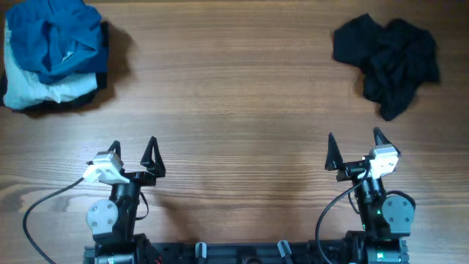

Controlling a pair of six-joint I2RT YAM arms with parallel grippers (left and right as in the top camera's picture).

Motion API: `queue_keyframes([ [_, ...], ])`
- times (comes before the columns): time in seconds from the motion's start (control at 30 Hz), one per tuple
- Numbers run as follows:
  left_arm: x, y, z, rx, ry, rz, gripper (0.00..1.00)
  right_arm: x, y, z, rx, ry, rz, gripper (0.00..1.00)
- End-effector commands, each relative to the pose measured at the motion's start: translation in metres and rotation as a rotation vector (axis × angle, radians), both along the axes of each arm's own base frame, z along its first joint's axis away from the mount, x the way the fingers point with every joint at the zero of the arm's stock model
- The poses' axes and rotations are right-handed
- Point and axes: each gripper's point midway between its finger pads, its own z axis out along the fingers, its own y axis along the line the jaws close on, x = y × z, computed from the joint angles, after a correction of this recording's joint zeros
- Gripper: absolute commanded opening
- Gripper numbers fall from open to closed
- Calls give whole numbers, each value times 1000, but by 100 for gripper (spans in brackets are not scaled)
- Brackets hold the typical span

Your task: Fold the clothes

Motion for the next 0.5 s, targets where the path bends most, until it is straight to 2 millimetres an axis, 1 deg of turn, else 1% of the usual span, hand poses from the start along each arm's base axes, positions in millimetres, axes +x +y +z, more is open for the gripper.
queue_keyframes([
  [0.0, 0, 1, -2, -9, 1, 7, 100, -1, -5, -14, -24, 18, -29, 100],
  [0.23, 0, 1, -2, -9, 1, 7, 100, 0, -4, -11, -24, -19, -24, 100],
  [0.47, 0, 1, -2, -9, 1, 7, 100, 0, -2, -10, -2, -18, -13, 100],
])
